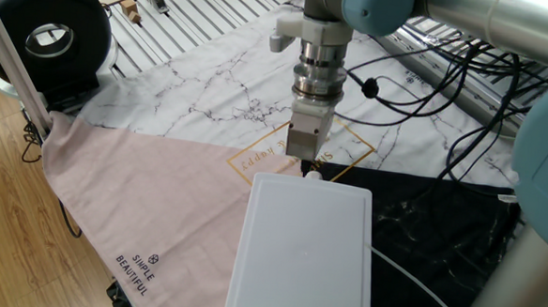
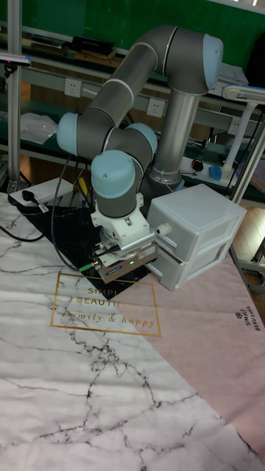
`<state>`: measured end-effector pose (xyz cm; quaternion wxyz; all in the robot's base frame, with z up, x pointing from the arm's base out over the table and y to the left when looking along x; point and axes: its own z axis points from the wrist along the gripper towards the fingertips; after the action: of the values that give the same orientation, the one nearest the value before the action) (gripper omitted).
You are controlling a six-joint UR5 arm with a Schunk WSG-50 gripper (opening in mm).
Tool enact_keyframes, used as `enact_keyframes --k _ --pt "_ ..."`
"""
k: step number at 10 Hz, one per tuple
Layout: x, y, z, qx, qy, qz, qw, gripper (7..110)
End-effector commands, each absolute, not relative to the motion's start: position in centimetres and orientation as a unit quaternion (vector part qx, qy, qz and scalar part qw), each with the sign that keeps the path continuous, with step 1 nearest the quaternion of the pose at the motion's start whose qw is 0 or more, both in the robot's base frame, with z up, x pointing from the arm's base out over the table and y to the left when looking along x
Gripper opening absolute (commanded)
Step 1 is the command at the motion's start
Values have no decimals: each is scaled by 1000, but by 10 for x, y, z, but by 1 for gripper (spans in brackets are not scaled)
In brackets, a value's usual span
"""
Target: Put things in the drawer
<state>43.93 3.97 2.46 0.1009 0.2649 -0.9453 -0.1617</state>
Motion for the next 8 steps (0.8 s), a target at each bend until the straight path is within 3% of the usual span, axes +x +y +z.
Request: enact_keyframes --k 1,5,8 --pt "423 58 15 257 -943 -181 113 7" --pt "396 66 31 223 -938 -202 173 7" --pt "392 65 34 217 -938 -197 185 7"
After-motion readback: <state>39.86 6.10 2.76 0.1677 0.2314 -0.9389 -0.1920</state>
